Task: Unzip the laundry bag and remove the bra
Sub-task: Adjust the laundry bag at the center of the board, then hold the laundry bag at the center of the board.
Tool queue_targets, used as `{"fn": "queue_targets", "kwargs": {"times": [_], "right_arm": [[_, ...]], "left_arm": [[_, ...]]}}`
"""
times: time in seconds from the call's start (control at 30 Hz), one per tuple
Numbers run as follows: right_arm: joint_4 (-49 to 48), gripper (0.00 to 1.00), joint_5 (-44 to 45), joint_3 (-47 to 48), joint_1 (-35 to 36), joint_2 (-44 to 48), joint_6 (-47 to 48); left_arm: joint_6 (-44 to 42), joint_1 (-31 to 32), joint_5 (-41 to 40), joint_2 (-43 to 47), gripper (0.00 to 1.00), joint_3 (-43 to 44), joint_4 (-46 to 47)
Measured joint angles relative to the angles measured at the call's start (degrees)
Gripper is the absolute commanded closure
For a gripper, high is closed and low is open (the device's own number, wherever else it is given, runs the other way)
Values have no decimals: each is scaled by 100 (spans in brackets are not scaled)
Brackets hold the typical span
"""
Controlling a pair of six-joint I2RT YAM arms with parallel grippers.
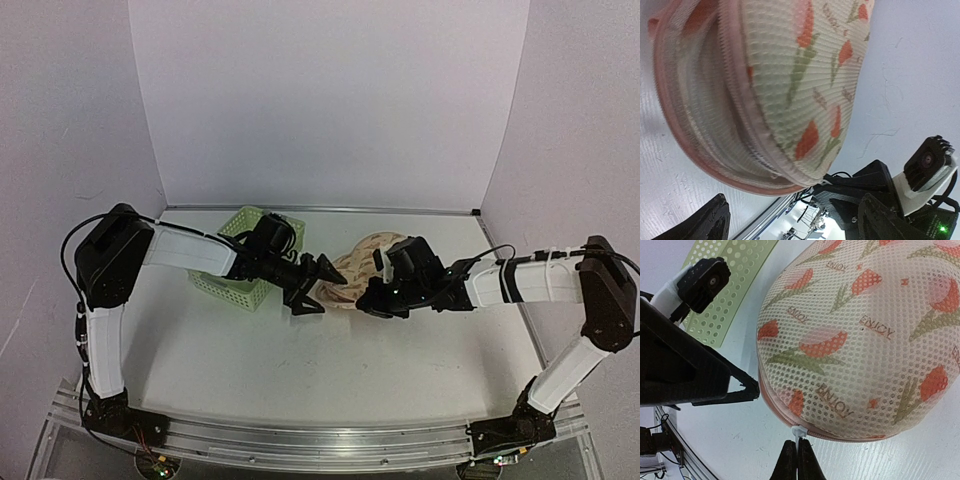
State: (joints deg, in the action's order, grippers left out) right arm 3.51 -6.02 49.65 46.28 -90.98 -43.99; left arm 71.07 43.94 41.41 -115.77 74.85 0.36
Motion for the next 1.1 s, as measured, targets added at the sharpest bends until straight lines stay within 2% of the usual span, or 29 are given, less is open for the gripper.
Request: {"fn": "queue_targets", "kwargs": {"times": [0.37,0.77,0.93,1.1], "right_arm": [[-179,100,-20,-39,4,76,0],[-271,100,-26,-212,111,251,11],[-306,100,-42,-402,205,411,92],[-343,100,-57,-616,256,614,184]], "left_arm": [[667,0,46,-59,8,0,673],[1010,66,59,-400,10,2,896],[1095,74,50,-562,23,13,935],[1145,74,44,-673,48,31,973]]}}
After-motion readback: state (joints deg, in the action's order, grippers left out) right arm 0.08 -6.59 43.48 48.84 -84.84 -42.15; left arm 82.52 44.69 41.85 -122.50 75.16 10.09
